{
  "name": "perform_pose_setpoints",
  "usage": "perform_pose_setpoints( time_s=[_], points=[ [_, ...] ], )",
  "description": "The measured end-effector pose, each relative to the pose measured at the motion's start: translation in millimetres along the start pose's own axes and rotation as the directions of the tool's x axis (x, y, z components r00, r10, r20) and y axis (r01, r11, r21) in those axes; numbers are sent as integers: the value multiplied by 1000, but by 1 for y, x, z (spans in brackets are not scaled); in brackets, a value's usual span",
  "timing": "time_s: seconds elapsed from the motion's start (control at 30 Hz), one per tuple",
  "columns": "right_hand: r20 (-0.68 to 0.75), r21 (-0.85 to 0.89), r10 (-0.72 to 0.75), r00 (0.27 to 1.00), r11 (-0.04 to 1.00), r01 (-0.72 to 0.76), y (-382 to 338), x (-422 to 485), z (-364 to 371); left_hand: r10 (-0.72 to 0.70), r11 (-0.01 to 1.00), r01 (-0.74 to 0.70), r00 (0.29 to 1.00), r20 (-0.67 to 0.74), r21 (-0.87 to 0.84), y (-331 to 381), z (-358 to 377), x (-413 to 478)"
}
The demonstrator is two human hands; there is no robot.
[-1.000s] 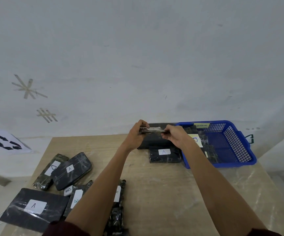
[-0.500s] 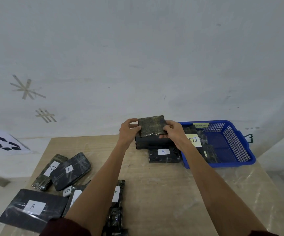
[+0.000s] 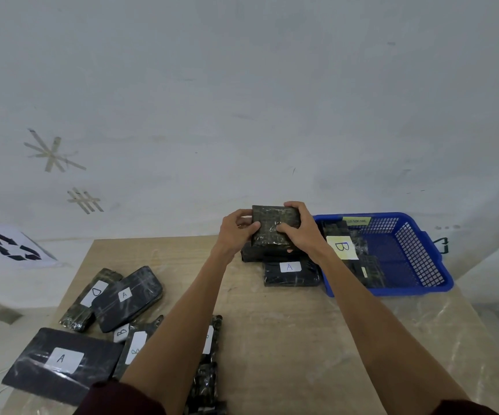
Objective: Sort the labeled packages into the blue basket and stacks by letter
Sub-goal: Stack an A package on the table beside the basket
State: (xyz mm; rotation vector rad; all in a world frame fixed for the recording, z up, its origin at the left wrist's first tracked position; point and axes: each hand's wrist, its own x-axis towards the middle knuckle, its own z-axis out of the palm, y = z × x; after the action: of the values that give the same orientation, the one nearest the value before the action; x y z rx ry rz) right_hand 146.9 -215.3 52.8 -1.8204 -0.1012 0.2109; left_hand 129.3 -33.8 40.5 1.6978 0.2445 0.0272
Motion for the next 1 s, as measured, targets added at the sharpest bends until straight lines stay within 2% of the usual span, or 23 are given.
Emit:
perform_pose_setpoints(
  time_s=[0.1,0.2,1.0],
  points=[
    [-38,-41,-76,996,996,74,-2,0,2,-1,1000,1,1000,-3,9,-2,-1,1],
    [-16,-92,-116,993,989,114,-5,2,4,-10,1000,10,1000,-12,-5,-4,-4,0],
    [-59,-74,-163,985,985,159,-6,5,1,24,1000,-24,1000,-16,-3,1,0,3]
  ],
)
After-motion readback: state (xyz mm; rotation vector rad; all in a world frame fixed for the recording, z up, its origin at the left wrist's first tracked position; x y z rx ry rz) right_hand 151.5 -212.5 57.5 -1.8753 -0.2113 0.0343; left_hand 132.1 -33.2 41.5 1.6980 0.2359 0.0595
